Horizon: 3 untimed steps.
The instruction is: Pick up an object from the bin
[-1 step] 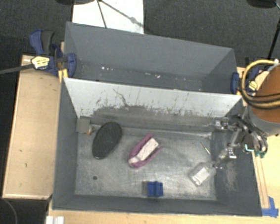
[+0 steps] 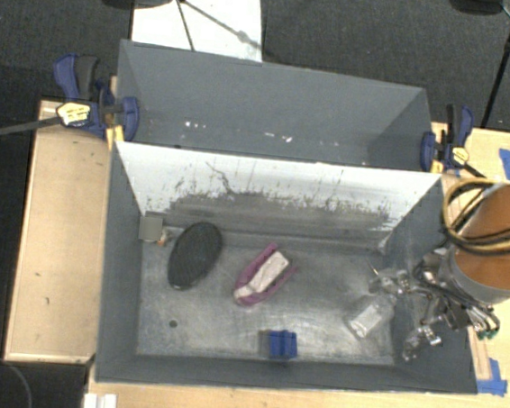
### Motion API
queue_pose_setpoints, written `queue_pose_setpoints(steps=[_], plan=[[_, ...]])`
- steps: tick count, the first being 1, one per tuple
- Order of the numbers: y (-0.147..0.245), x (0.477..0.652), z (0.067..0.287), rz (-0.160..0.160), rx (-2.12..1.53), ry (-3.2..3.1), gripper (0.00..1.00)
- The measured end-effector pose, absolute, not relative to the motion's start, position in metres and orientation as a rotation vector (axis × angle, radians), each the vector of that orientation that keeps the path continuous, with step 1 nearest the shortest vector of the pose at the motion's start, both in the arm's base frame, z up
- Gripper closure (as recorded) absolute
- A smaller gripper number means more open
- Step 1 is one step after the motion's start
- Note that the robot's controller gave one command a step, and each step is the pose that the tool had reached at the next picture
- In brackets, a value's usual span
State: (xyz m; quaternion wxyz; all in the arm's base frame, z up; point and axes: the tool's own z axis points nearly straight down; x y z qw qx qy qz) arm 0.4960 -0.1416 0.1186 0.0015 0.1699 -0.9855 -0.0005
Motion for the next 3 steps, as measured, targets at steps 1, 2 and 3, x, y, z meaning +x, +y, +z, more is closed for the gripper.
queue_pose_setpoints(steps=[1,2,3], plan=[[-0.131,0.518,0.074,-0.019,1.319,-2.855,0.0],[-0.138,0.518,0.074,-0.002,1.315,-2.855,1.0],[-0.145,0.514,0.207,0.009,1.304,-2.867,1.0]])
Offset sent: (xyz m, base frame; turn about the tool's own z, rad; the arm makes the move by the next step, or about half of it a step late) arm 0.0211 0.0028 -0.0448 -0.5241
